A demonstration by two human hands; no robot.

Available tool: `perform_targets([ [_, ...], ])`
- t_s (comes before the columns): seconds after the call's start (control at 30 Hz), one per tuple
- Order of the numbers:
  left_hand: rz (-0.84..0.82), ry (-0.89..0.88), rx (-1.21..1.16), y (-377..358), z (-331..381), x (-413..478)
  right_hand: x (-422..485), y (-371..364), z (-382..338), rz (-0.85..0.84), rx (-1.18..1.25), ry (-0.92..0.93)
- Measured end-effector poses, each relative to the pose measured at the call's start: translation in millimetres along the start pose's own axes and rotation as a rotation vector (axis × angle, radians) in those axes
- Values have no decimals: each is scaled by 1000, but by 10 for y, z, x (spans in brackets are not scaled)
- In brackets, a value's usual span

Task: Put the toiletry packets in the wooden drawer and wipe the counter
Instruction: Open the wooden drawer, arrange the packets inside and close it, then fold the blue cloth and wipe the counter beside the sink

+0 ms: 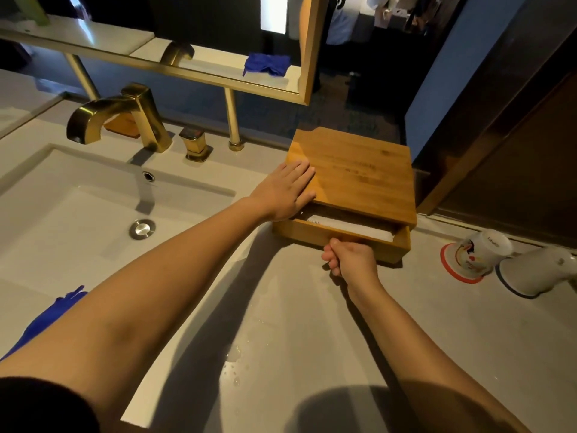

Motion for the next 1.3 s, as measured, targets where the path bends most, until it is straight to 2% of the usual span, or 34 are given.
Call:
perform_targets([
  [0.17, -21, -10, -14, 13, -19, -1, 311, 28, -316, 47, -299, 159],
  [0.27, 4, -14, -14, 8, -24, -2, 406, 28, -377, 51, -365, 178],
  [0.77, 55, -66, -36, 30, -66, 51, 477, 14, -295, 69, -315, 151],
  [1.07, -20, -42, 24, 45, -52, 56, 534, 26, -315, 62, -381, 147],
  [1.2, -65, 16, 96, 63, -14, -2, 545, 47, -394, 44, -570, 169],
  [1.3, -47, 29, 46, 70, -5, -211, 503, 16, -498, 34, -901, 180],
])
Point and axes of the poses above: each hand's wrist, its own x-axis towards the middle knuckle, its own y-axis out of the back of the hand, z = x × y, the point moved 7 cm from there along x, towards the middle knuckle, and after that the axes turned 8 degrees about -z, right-handed, at the moved point
